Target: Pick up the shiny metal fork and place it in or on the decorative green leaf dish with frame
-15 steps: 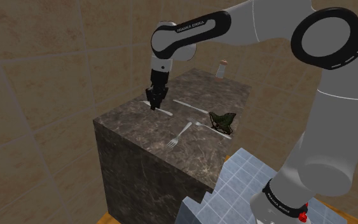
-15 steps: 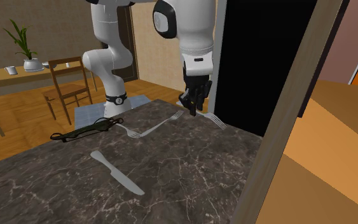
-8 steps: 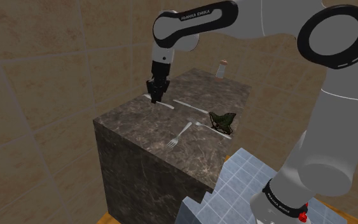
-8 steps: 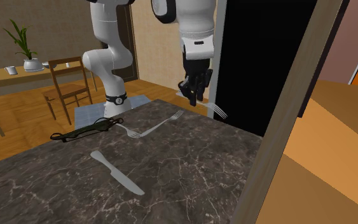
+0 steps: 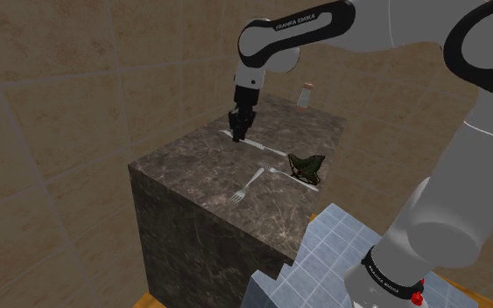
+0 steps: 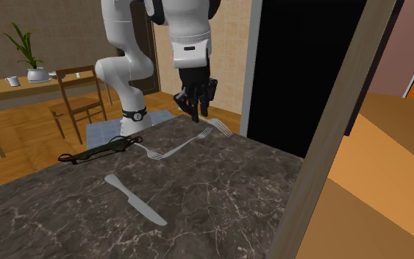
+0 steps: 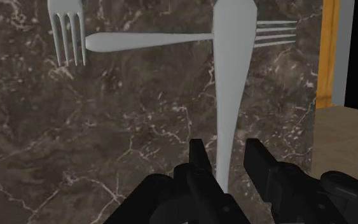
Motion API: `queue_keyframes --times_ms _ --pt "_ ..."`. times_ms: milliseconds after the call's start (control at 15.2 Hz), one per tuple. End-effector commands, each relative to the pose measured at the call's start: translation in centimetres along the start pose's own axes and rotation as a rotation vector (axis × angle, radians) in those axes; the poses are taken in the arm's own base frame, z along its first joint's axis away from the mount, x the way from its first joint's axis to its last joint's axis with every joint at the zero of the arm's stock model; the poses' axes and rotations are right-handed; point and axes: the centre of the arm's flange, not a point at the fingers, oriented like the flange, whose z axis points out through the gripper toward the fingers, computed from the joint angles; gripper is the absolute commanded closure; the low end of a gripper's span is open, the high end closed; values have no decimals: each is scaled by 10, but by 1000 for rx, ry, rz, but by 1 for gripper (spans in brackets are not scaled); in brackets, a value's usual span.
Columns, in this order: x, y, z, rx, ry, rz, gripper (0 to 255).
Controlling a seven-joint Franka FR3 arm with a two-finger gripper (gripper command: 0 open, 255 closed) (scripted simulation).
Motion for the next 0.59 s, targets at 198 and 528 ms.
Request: queue_keyframes --times_ms 198,528 --pt "-47 45 -3 1 0 -1 255" --pt "-94 92 -6 1 0 -1 255"
